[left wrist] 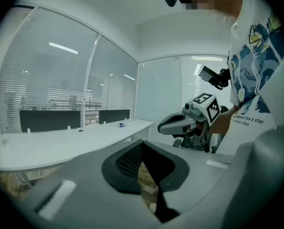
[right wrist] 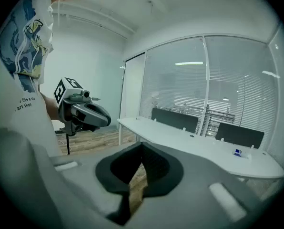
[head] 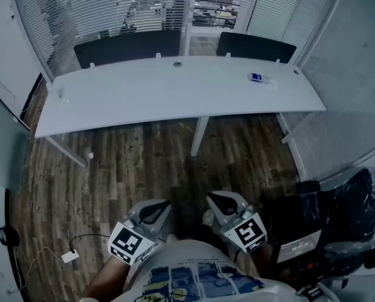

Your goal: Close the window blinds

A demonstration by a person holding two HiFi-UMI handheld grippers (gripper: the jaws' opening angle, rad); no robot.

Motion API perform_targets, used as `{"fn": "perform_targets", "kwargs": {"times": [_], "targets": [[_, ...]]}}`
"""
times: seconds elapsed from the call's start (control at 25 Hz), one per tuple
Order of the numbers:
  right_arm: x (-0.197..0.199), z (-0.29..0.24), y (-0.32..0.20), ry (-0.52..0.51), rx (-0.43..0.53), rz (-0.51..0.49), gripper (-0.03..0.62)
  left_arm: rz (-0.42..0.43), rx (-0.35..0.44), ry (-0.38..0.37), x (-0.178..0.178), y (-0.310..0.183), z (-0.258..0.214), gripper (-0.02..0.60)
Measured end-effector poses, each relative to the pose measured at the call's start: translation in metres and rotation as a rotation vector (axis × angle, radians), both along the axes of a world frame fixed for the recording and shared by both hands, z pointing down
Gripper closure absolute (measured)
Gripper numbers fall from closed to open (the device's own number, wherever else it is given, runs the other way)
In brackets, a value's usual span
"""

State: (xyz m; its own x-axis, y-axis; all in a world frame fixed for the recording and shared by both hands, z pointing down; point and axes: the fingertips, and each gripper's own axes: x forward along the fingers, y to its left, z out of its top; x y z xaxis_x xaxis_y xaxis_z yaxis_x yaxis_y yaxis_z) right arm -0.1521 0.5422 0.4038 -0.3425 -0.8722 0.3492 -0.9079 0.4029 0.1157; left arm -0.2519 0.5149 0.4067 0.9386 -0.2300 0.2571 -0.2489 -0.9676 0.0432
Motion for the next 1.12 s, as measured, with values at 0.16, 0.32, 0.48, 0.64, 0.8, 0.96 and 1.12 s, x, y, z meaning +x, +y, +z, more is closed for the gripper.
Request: {"fn": "perform_targets", "kwargs": {"times": [0.16,0.32,0.48,0.64,0.8,0.96,1.12], "targets": [[0.005,0.002,0.009,0.001,-0.005,0.010,0.592,0.006,0.000,-0.003,0.005,0.007,0.000,0.575],[0.018,0.006,0.014,-0.005,-0.006,0.017,0.592,0.030,0.005,0.006,0.023,0.012,-0.001,0.575],[0.046,0.008,0.009,-0.010,-0.012,0.044,0.591,0.035,0.011,0.005,0.049,0.010,-0.001,0.575],[0.081,0.009,-0.004,0.017,0.013,0.040,0.591,0.030,0.018,0.003,0.081,-0.001,-0.003,0.575],[0.110,0.005,-0.025,0.009,0.015,0.001,0.589,0.011,0.020,0.000,0.114,-0.018,-0.006,0.575],[0.149,0.004,-0.051,0.023,0.010,-0.021,0.583,-0.009,0.018,-0.005,0.152,-0.042,-0.008,0.575],[0.188,0.008,-0.076,0.049,0.000,-0.030,0.574,-0.025,0.024,0.001,0.186,-0.068,-0.009,0.575]]}}
